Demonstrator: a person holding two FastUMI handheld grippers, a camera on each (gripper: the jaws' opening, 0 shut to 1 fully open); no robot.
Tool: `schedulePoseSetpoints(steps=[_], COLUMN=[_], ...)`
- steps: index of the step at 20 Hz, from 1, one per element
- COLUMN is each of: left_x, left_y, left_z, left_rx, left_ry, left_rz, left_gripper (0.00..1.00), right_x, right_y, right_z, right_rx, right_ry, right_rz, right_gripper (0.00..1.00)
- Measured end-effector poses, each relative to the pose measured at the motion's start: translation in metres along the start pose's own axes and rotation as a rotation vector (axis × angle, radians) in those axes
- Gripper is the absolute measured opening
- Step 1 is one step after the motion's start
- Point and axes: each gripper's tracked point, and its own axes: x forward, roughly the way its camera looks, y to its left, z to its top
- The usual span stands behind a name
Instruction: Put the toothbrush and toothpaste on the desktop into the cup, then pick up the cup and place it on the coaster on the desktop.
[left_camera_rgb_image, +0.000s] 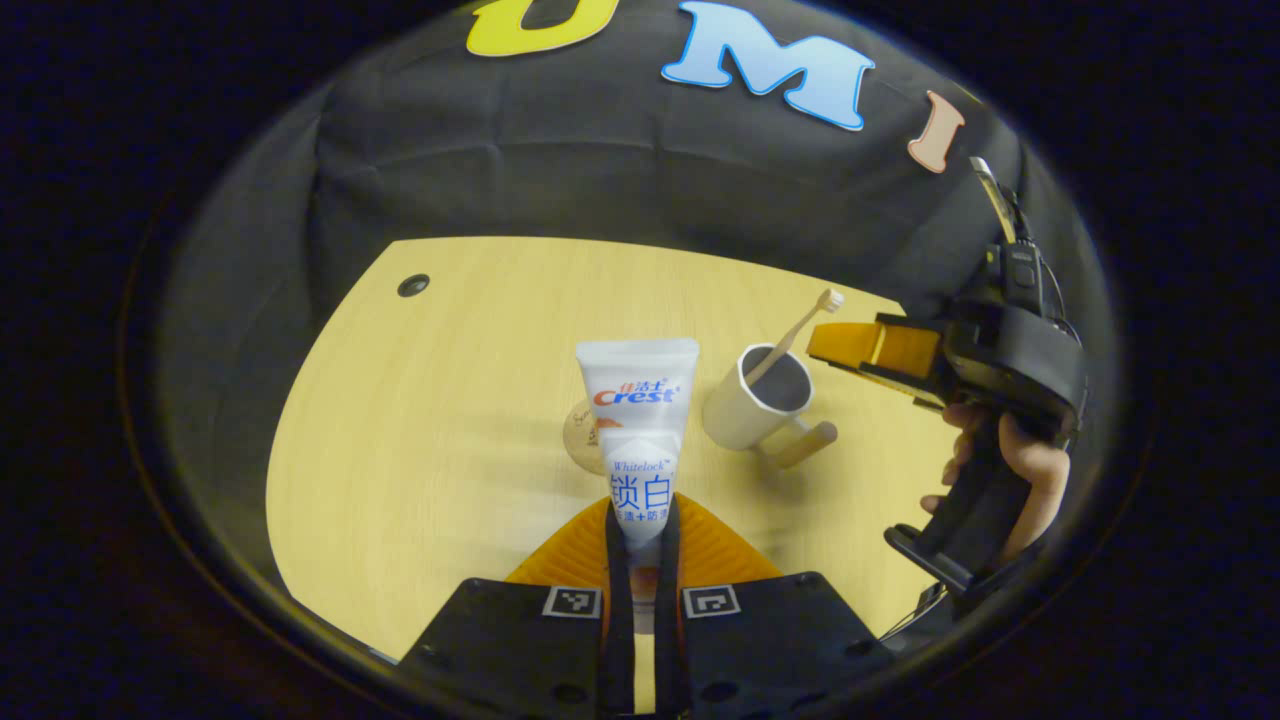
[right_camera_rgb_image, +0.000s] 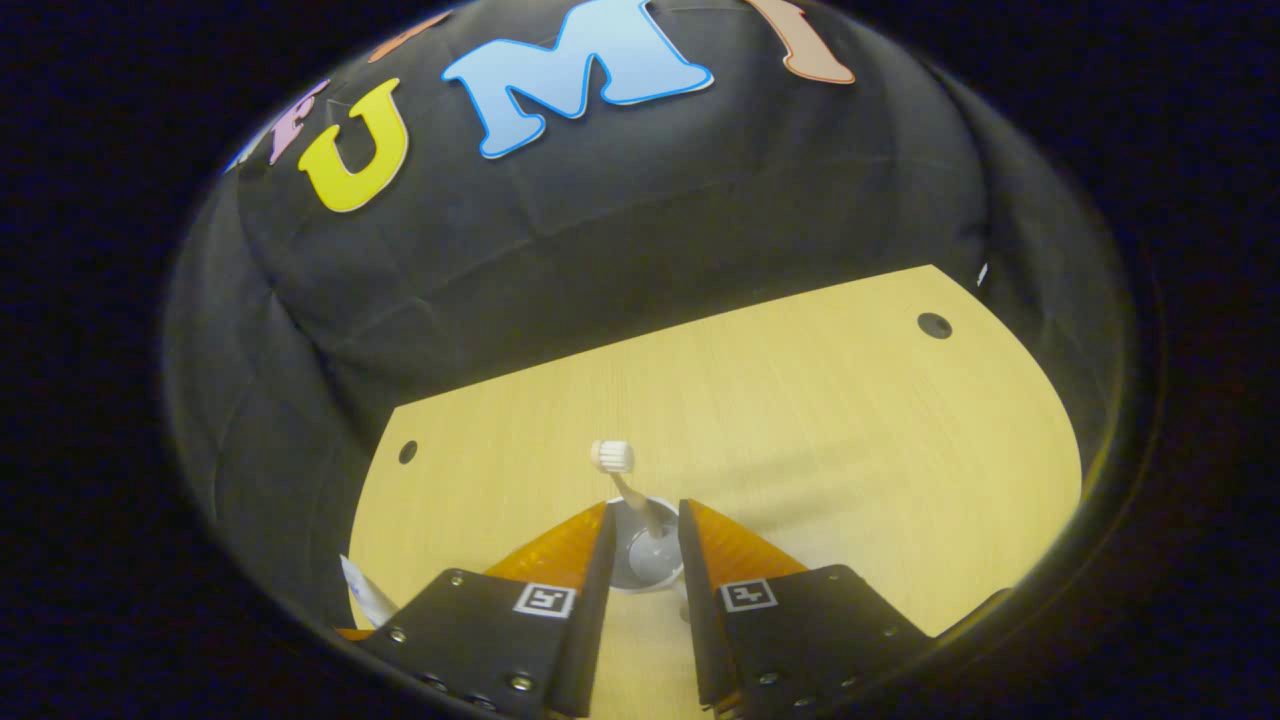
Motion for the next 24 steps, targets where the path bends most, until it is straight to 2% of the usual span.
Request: schedulePoseSetpoints(steps=[1,2,3,4,10,15,20,23,24], left_x=[0.004,0.009,0.015,0.025,0.068,0.075,0.093,0.115,0.125], left_y=[0.003,0.004,0.002,-0.004,-0.042,-0.079,-0.104,-0.115,-0.117], left_z=[0.008,0.018,0.028,0.04,0.078,0.132,0.16,0.158,0.159], left_rx=[0.011,0.021,0.026,0.034,0.057,0.082,0.14,0.134,0.123], left_ry=[-0.015,-0.033,-0.054,-0.072,-0.148,-0.31,-0.42,-0.409,-0.401], left_rz=[-0.006,-0.017,-0.035,-0.058,-0.165,-0.276,-0.329,-0.332,-0.328], left_gripper=[0.16,0.16,0.14,0.17,0.16,0.15,0.15,0.17,0.14], right_x=[-0.005,-0.012,-0.017,-0.023,-0.05,-0.069,-0.081,-0.092,-0.095], right_y=[-0.006,-0.013,-0.019,-0.027,-0.086,-0.135,-0.179,-0.197,-0.203], right_z=[0.001,0.001,0.002,0.001,-0.012,-0.033,-0.051,-0.058,-0.057], right_rx=[0.008,0.016,0.028,0.041,0.108,0.178,0.239,0.253,0.255], right_ry=[-0.007,-0.018,-0.029,-0.037,-0.051,-0.032,-0.01,-0.01,-0.008], right_rz=[-0.009,-0.012,-0.015,-0.019,-0.09,-0.153,-0.212,-0.237,-0.242], right_gripper=[0.46,0.41,0.41,0.46,0.47,0.46,0.47,0.47,0.46])
